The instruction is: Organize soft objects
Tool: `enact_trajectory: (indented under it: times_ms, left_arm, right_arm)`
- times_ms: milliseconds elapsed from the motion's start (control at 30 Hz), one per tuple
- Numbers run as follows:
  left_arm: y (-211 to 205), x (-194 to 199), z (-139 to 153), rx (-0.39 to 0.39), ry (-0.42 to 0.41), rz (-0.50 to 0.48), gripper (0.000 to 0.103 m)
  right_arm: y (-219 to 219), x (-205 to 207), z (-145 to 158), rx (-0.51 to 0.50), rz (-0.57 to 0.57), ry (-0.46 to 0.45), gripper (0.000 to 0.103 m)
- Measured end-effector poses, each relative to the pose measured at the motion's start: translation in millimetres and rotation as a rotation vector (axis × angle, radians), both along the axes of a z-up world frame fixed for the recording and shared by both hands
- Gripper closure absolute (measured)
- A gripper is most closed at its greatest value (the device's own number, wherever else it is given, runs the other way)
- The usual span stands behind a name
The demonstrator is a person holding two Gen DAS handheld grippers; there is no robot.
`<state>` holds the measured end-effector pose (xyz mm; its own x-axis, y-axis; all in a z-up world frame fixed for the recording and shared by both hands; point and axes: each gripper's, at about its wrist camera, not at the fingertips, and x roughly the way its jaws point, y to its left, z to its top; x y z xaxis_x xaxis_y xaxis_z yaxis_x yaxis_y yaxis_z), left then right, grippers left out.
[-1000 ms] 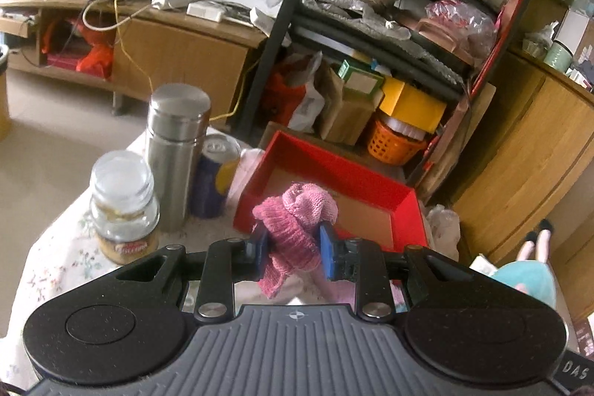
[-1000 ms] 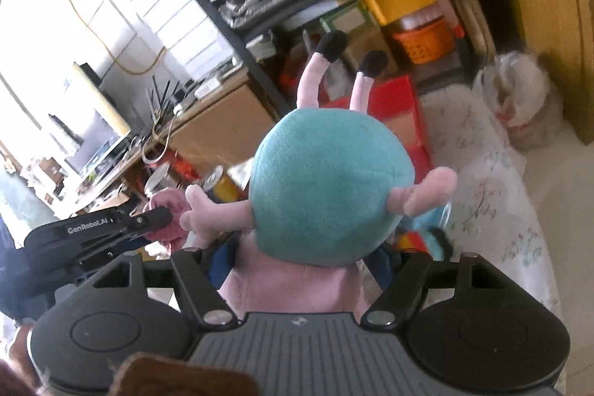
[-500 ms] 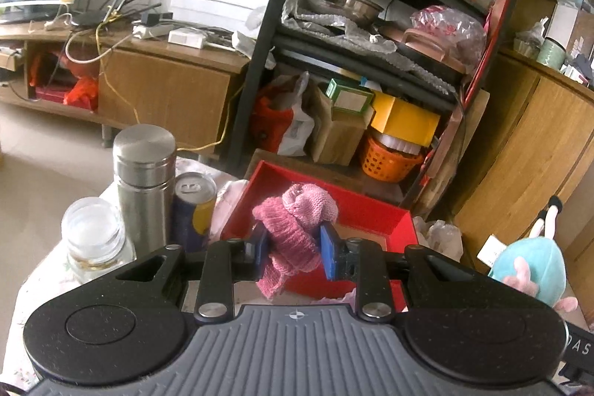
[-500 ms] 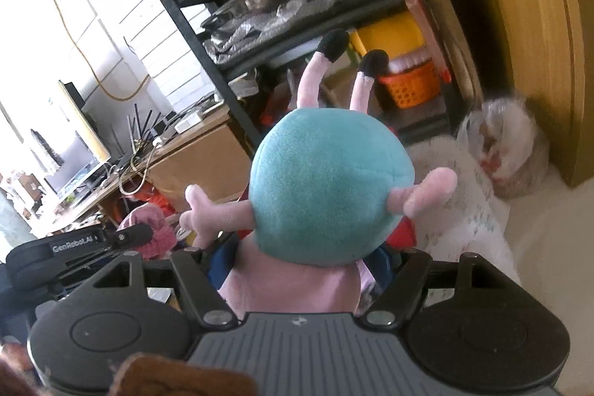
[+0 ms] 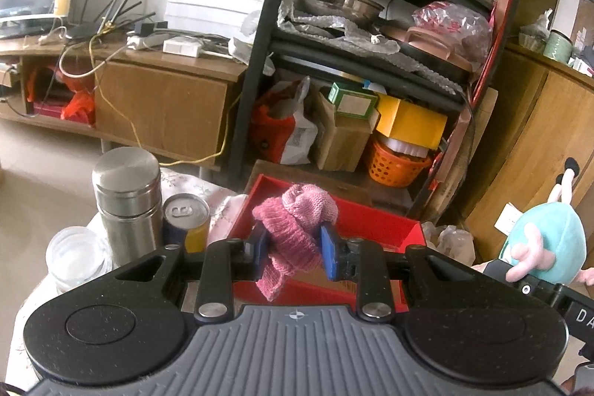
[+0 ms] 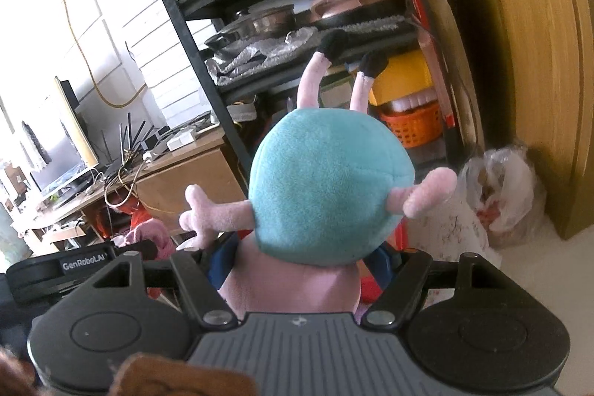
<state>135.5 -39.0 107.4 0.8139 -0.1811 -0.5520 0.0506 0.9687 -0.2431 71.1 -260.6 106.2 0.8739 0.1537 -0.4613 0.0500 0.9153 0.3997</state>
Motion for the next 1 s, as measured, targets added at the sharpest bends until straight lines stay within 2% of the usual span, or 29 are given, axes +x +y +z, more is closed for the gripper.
enact_trajectory:
  times_ms: [267,767,1000]
  left_arm:
    - [-7,12,3,0.007,-0.016,-0.002,0.072]
    - [-24,36,1,0.068,-0.038,-0.008,0.071]
    - [-26,49,-3,0.079,-0.034,-0.004,0.071]
  right_arm:
    - [-4,12,4,-0.003,-0.017,-0.014,0.058]
    - [0,46,5,-0.082,-0.037,-0.044,0.058]
    - [-1,59,1,-0.095,-0.037,-0.030,0.058]
